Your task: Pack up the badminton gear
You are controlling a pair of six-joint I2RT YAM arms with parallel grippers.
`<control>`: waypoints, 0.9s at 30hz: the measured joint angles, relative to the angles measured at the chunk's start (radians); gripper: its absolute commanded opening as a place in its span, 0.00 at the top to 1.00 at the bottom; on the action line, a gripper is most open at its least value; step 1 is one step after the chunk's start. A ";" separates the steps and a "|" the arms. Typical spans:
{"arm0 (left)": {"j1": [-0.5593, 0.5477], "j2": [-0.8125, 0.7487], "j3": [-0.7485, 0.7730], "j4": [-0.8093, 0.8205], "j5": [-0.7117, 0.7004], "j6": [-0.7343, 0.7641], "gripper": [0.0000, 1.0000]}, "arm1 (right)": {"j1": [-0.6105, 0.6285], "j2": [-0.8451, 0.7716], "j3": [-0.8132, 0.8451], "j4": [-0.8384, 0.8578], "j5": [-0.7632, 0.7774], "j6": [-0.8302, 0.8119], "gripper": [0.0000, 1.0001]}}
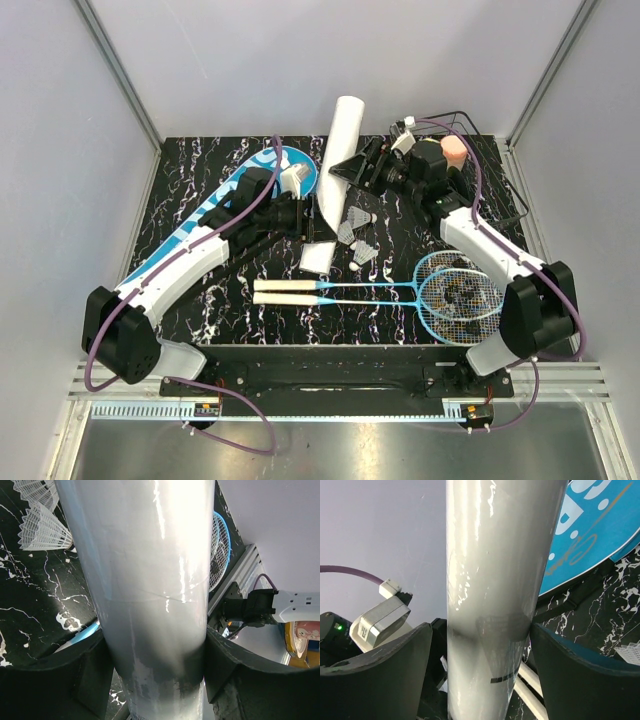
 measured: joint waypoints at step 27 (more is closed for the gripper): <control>-0.039 0.000 0.003 -0.063 -0.049 0.045 0.08 | 0.000 0.144 0.130 -0.037 -0.006 -0.103 0.34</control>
